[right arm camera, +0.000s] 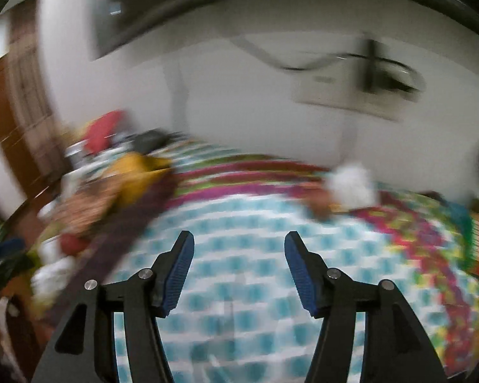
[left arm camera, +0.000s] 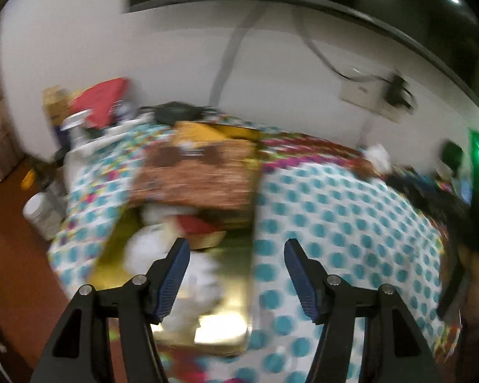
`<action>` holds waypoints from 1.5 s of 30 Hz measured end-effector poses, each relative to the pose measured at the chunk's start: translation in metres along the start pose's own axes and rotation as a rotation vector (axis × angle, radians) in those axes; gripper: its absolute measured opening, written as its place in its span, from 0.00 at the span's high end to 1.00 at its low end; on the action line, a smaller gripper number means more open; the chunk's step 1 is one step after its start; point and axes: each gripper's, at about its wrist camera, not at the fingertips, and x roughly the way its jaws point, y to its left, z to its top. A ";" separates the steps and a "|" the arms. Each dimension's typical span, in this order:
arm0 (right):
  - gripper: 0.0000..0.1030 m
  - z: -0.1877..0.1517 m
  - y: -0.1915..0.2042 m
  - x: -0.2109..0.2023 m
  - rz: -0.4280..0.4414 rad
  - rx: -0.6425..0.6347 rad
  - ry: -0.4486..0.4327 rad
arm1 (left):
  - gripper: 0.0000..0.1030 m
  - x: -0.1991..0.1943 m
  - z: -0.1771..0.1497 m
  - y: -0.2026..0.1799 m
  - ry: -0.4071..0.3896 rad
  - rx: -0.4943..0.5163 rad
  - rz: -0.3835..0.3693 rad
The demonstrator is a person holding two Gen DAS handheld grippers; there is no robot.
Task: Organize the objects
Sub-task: 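Grasp the white rolled sock on the bedspread with the right tool, then grasp the brown toy figure with the left tool while the right tool holds the white sock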
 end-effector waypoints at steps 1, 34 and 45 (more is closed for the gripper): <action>0.45 0.003 -0.016 0.005 -0.025 0.026 0.003 | 0.39 0.007 0.001 -0.014 0.006 0.027 -0.014; 0.69 0.035 -0.099 0.092 -0.094 0.127 0.018 | 0.39 0.131 0.027 -0.128 0.080 0.169 -0.100; 0.68 -0.036 -0.109 0.026 -0.087 0.233 0.063 | 0.32 0.179 0.101 -0.192 0.161 0.067 -0.326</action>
